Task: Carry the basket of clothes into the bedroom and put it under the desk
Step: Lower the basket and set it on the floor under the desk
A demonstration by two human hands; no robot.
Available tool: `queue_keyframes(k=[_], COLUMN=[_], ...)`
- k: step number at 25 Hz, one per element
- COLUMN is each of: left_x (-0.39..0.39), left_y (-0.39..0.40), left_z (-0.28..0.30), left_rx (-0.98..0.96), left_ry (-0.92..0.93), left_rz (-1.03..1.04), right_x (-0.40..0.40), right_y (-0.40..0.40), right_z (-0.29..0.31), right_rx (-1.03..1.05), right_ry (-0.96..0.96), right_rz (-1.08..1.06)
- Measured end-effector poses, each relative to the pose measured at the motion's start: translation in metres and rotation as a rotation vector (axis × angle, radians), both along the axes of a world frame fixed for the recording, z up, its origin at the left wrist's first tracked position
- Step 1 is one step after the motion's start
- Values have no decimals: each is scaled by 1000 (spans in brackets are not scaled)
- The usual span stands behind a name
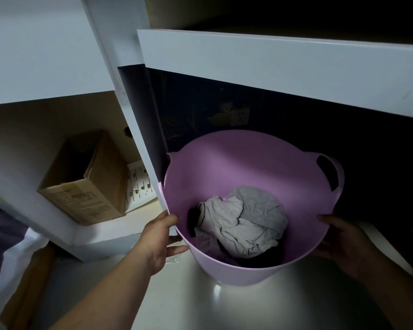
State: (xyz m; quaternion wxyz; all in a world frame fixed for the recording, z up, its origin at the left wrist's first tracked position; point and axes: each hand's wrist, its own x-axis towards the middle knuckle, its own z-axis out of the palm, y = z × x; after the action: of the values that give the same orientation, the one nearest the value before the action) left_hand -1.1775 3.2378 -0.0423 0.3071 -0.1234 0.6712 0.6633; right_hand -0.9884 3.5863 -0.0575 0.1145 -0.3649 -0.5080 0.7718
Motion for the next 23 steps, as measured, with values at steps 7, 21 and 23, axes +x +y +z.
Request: queue_keyframes(k=[7, 21, 23], left_x=[2, -14, -16], left_y=[5, 16, 18], left_z=[-1, -3, -2], left_rx=[49, 36, 38], left_ry=[-16, 30, 37], left_rz=[-4, 36, 36], right_x=[-3, -33, -37], right_y=[2, 9, 9], right_z=[-4, -4, -3], right_rx=[13, 25, 39], right_ry=[33, 47, 49], right_rz=[-10, -56, -50])
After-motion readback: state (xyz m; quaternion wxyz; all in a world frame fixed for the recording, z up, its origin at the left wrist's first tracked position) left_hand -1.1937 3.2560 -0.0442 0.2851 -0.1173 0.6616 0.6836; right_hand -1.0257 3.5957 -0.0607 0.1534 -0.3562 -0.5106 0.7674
